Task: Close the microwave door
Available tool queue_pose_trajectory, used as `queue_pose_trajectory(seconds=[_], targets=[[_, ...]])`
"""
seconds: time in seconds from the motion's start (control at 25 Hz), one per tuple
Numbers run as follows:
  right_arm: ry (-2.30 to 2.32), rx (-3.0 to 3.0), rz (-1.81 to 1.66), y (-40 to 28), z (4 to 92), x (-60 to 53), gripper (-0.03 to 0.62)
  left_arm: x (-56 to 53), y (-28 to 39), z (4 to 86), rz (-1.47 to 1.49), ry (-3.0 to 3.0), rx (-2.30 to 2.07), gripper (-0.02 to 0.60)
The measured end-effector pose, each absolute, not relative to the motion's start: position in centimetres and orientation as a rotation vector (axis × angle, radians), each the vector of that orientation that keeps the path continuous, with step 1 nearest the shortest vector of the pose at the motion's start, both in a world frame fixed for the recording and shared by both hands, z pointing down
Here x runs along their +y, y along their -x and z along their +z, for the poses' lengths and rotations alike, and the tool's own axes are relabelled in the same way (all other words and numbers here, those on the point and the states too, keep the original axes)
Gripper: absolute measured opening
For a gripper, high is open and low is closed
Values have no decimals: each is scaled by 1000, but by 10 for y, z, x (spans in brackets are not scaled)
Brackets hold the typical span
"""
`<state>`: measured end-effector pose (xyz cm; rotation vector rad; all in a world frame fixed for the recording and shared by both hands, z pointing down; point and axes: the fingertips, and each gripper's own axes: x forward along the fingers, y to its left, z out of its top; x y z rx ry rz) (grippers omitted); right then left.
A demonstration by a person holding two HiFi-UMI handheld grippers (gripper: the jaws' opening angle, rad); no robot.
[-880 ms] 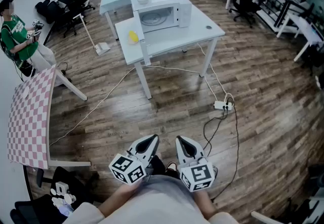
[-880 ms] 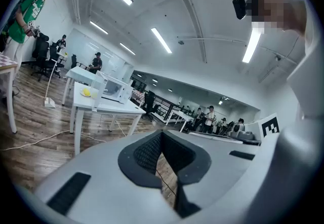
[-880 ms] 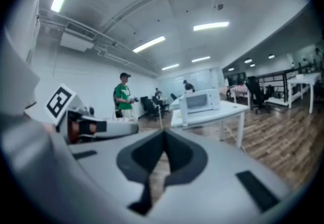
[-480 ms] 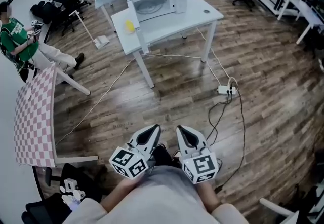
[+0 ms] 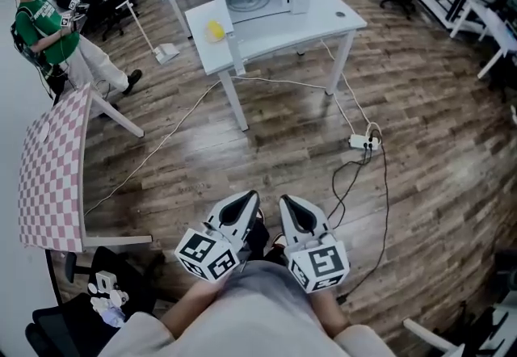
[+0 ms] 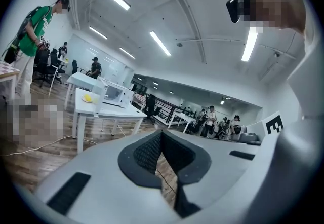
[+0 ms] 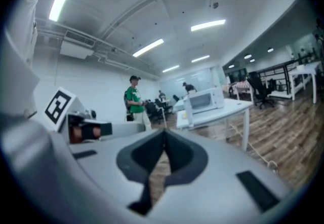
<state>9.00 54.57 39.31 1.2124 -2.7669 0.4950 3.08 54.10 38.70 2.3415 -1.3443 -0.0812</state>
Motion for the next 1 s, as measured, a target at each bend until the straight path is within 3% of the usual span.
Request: queue_pose_trajectory(seconds=[1.0], targets=[[-1060, -2723, 522, -19, 398, 431, 23, 434, 31, 394, -134, -2273, -1334, 12]])
